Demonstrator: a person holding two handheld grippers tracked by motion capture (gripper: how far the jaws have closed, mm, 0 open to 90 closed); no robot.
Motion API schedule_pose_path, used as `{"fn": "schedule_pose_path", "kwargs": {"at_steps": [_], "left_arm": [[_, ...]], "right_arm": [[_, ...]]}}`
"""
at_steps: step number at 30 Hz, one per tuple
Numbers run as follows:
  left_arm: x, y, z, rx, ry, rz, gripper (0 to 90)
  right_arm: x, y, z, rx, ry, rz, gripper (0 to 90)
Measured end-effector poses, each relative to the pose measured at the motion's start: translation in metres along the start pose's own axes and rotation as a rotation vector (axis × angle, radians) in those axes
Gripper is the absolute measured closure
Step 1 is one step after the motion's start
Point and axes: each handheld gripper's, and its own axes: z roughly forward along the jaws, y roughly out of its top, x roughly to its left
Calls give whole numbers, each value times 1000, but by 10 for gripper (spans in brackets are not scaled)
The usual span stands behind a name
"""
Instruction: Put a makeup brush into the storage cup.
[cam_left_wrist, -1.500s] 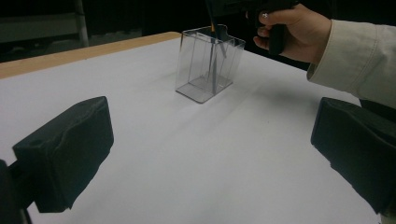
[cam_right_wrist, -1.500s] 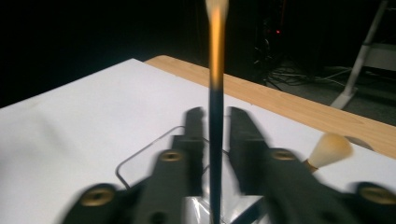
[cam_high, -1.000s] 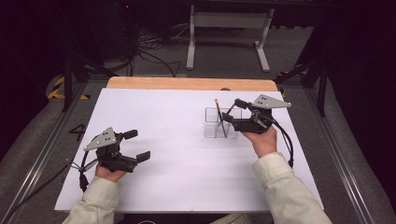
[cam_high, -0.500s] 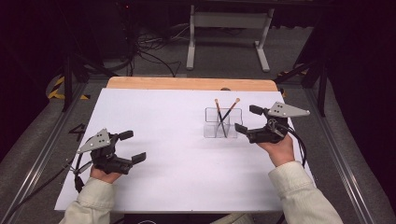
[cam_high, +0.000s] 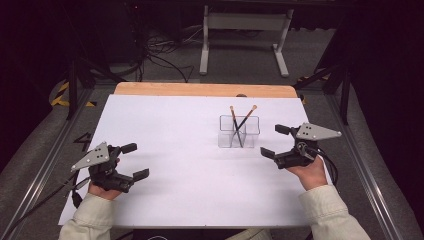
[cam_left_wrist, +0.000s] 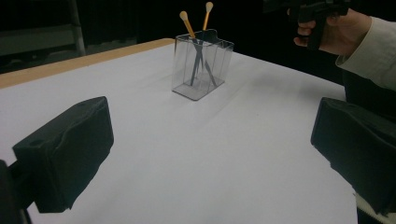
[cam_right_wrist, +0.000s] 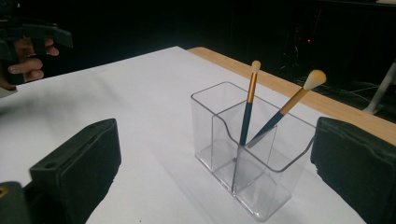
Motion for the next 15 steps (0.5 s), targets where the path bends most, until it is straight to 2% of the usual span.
{"fn": "schedule_pose_path", "kwargs": {"at_steps": [5,9,15], "left_arm": [[0,-4,-3,19,5,7,0],[1,-6,-5,21,1,6,0],[1,-12,-7,27,10,3,0]], "right_arm": [[1,-9,-4,3,3,-2,8],[2,-16,-7,11,-15,-9,7],[3,-29,-7,33,1,-27,2]]}}
